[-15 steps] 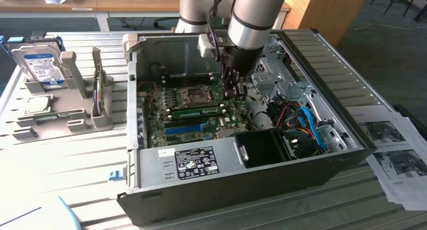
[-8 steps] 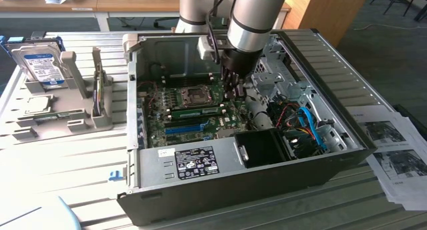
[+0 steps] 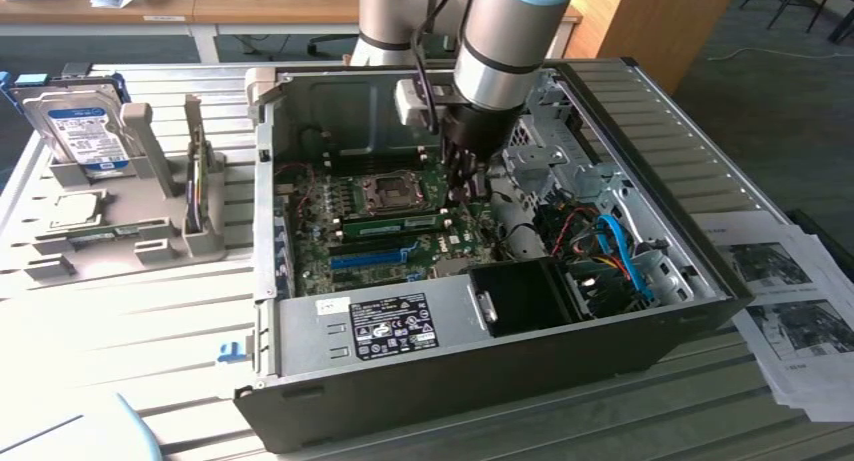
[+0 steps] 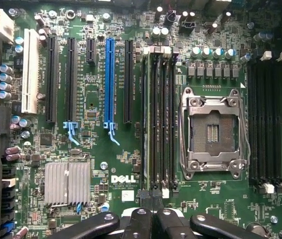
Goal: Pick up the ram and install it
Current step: 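Press down the ram until it locks into place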
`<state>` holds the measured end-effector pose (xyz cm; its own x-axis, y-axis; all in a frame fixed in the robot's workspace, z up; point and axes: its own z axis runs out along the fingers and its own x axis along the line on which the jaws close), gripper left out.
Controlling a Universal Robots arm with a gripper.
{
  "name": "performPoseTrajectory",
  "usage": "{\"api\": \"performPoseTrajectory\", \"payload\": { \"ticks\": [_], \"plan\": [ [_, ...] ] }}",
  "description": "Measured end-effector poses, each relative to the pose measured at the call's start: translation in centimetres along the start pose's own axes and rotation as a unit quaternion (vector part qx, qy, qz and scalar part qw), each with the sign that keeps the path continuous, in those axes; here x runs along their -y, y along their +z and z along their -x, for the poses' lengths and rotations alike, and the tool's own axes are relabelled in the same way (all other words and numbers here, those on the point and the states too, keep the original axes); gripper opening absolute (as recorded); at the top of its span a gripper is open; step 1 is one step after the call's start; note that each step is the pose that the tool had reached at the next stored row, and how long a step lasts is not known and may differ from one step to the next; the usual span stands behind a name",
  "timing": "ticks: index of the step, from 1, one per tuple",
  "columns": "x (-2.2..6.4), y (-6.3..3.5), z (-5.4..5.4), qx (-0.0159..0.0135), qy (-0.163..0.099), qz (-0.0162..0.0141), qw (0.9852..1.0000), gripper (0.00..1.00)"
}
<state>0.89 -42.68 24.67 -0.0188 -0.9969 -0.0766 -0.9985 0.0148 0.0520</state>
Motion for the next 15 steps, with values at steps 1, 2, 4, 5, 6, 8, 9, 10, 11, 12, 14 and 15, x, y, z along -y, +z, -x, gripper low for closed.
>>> {"api": "performPoseTrajectory", "payload": {
  "ticks": [1,2,4,5,6,8,9,10,11,12,14,15],
  "plan": [
    [0.01,0.08,0.0,0.0000,0.000,0.0000,1.0000,0.09],
    [0.01,0.15,0.0,0.0000,0.000,0.0000,1.0000,0.09],
    [0.02,0.31,0.0,0.0000,0.000,0.0000,1.0000,0.09],
    [0.02,0.38,0.0,0.0000,0.000,0.0000,1.0000,0.09],
    [0.02,0.46,0.0,0.0000,0.000,0.0000,1.0000,0.09],
    [0.03,0.62,0.0,0.0000,0.000,0.0000,1.0000,0.09],
    [0.04,0.69,-0.1,0.0000,0.000,0.0000,1.0000,0.09],
    [0.04,0.76,-0.1,0.0000,0.000,0.0000,1.0000,0.09],
    [0.04,0.83,-0.1,0.0000,0.000,0.0000,1.0000,0.09],
    [0.05,0.90,-0.1,0.0000,0.000,0.0000,1.0000,0.09],
    [0.06,1.05,-0.1,0.0000,0.000,0.0000,1.0000,0.09],
    [0.06,1.12,-0.1,0.0000,0.000,0.0000,1.0000,0.09]
  ]
}}
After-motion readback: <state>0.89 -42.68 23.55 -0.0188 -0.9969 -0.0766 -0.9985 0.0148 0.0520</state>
